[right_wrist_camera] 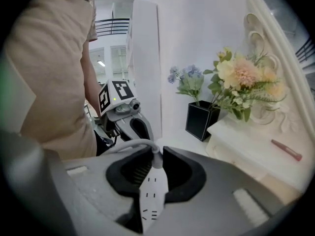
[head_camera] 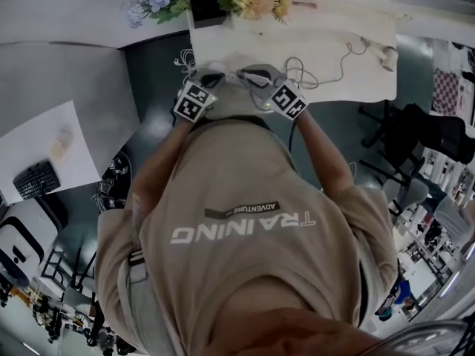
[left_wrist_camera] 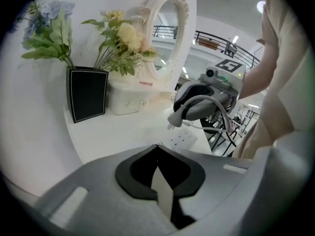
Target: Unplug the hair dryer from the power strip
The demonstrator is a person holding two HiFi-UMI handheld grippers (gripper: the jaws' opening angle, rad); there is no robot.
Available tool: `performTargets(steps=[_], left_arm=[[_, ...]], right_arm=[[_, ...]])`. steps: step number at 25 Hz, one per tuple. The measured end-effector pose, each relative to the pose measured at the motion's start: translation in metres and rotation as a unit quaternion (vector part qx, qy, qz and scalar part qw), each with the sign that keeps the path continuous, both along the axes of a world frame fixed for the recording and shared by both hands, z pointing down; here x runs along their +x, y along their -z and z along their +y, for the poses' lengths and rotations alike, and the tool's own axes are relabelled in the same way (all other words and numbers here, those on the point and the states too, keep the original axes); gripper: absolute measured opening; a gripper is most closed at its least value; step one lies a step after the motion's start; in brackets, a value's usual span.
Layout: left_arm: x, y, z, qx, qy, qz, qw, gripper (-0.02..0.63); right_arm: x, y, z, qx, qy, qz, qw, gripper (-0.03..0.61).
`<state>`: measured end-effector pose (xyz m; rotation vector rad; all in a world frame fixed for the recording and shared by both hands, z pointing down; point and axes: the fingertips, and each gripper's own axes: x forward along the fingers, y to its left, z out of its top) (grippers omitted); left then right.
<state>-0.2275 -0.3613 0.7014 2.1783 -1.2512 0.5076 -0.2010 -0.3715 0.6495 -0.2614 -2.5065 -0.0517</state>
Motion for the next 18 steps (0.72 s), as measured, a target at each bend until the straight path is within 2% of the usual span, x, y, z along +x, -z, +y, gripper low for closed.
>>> performTargets(steps=[2, 6, 9, 13, 18], left_arm=[[0.001, 0.011, -0.002, 0.022, 0.013, 0.014, 0.9996, 0.006], [0.005, 0.044, 0.001, 0.049, 0.068, 0.026, 0.9961, 0.006], [0.001, 0.082, -0.001, 0.089, 0.087, 0.017, 0.9921, 0.006], [-0.010, 0.133, -0.003, 0.150, 0.106, 0.008, 0.9830, 0.006], [-0.030, 0.180, 0.004, 0.194, 0.142, -0.006, 0.9707, 0.006]], right_arm=[[0.007, 0.010, -0.008, 0.000, -0.018, -0.005, 1.000, 0.073], [0.023, 0.034, -0.016, -0.020, -0.065, -0.025, 0.997, 0.074], [0.029, 0.061, -0.022, -0.025, -0.086, -0.051, 0.995, 0.074], [0.029, 0.099, -0.025, -0.032, -0.081, -0.082, 0.993, 0.074], [0.029, 0.133, -0.031, -0.025, -0.075, -0.106, 0.991, 0.074]])
